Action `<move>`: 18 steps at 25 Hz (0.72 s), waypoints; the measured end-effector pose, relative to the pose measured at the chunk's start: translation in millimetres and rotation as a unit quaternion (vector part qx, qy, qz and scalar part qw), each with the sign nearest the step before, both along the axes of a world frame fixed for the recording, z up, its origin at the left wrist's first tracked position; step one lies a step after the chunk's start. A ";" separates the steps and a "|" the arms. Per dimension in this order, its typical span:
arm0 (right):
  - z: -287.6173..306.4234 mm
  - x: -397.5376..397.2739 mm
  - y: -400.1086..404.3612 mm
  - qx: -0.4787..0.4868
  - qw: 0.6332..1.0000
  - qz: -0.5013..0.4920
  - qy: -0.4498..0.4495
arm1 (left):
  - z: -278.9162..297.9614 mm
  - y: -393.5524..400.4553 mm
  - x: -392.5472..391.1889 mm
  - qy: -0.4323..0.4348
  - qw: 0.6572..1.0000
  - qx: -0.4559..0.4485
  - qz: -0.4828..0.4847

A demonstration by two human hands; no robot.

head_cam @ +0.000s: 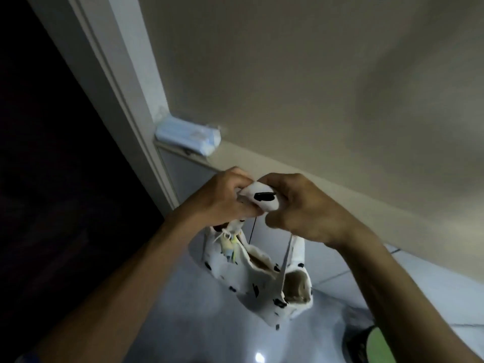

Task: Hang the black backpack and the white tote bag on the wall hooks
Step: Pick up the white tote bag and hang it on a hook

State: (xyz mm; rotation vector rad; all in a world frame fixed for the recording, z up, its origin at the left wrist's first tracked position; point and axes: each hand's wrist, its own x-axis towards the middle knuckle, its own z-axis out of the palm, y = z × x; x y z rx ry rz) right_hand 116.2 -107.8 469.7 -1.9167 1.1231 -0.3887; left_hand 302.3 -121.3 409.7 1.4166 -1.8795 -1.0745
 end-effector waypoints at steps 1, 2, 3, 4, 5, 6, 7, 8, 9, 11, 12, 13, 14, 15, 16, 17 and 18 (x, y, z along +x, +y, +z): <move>30.9 -3.5 2.0 -0.019 1.000 0.002 -0.013 | 26.7 0.0 -2.7 0.100 0.994 0.020 -0.024; 66.0 -6.6 4.0 -0.039 0.999 -0.001 -0.031 | 56.1 0.2 -6.2 0.187 0.981 0.026 -0.041; 100.1 -9.7 5.5 -0.056 0.997 -0.008 -0.058 | 83.0 -0.4 -9.6 0.252 0.966 0.021 -0.047; 131.9 -12.7 6.8 -0.066 0.993 -0.021 -0.097 | 110.9 -0.6 -13.3 0.299 0.953 0.009 -0.049; 163.4 -18.3 10.4 -0.072 0.987 -0.045 -0.138 | 142.7 0.1 -17.8 0.336 0.940 -0.007 -0.057; 195.7 -24.3 15.0 -0.081 0.979 -0.071 -0.172 | 179.5 1.6 -22.5 0.357 0.931 -0.027 -0.069; 210.3 -26.4 12.5 -0.079 0.975 -0.081 -0.194 | 203.7 -2.8 -24.3 0.375 0.923 -0.041 -0.074; 219.1 -27.3 9.7 -0.072 0.974 -0.083 -0.199 | 224.9 -8.3 -26.4 0.383 0.919 -0.056 -0.066; 229.8 -29.9 11.9 -0.072 0.974 -0.086 -0.199 | 249.4 -9.8 -28.8 0.388 0.917 -0.073 -0.059; 253.3 -38.3 19.8 -0.084 0.961 -0.119 -0.237 | 298.9 -8.2 -34.1 0.346 0.930 -0.113 -0.044; 269.2 -41.3 24.0 -0.103 0.948 -0.141 -0.266 | 320.9 -6.4 -38.5 0.298 0.944 -0.136 -0.037; 287.9 -41.7 28.7 -0.137 0.935 -0.158 -0.286 | 341.0 -3.8 -42.8 0.247 0.956 -0.155 -0.029; 308.3 -41.6 30.7 -0.168 0.926 -0.167 -0.295 | 357.9 -0.5 -46.0 0.213 0.963 -0.166 -0.018; 327.6 -41.4 30.6 -0.185 0.920 -0.171 -0.301 | 371.4 0.7 -47.4 0.208 0.964 -0.166 -0.010; 347.6 -42.3 29.3 -0.191 0.914 -0.176 -0.312 | 384.0 0.2 -47.2 0.232 0.960 -0.159 -0.008; 363.4 -44.6 27.2 -0.191 0.910 -0.176 -0.324 | 395.1 -0.7 -45.0 0.266 0.953 -0.146 -0.010; 378.2 -49.8 25.6 -0.197 0.913 -0.160 -0.319 | 409.9 -1.3 -41.4 0.298 0.945 -0.135 -0.017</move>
